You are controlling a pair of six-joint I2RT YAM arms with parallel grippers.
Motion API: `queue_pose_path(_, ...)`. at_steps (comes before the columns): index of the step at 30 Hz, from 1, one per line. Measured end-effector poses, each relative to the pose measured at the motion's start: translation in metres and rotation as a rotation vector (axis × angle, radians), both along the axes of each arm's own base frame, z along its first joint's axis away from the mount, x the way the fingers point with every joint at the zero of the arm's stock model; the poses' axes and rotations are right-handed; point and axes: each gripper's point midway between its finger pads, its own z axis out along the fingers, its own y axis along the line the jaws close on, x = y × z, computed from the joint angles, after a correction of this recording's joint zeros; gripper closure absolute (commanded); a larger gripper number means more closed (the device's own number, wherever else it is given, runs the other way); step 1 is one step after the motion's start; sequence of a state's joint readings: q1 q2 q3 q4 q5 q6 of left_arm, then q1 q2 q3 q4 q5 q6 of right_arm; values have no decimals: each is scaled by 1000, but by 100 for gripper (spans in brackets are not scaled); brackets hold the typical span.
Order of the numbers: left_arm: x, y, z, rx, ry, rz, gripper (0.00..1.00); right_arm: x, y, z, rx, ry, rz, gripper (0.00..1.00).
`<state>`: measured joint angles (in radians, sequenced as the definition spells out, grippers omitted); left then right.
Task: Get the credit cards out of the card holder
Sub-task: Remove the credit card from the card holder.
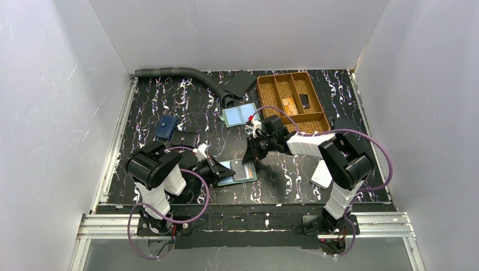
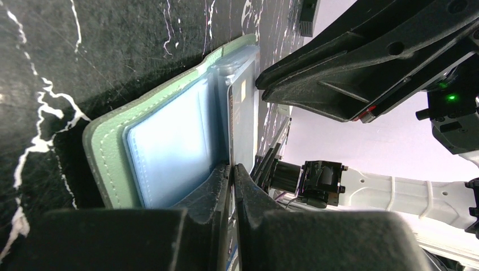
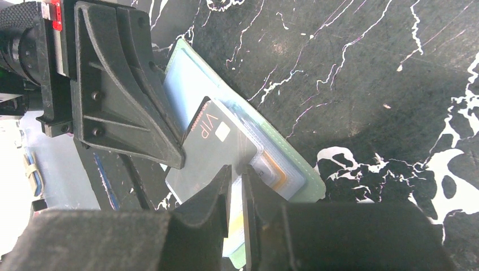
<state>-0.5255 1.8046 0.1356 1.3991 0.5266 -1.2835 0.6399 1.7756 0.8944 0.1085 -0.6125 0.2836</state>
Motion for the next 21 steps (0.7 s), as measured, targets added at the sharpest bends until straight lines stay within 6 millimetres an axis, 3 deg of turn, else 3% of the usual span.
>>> queue_pose_path(6, 0, 2, 0, 0, 0, 5, 95, 0, 0, 0, 0, 0, 0, 78)
queue_pose_path(10, -1, 2, 0, -2, 1, 3, 86, 0, 0, 0, 0, 0, 0, 78)
queue_pose_path(17, -2, 4, 0, -3, 6, 0, 99, 0, 0, 0, 0, 0, 0, 78)
queue_pose_path(21, -2, 5, 0, -5, 7, 3, 98, 0, 0, 0, -1, 0, 1, 78)
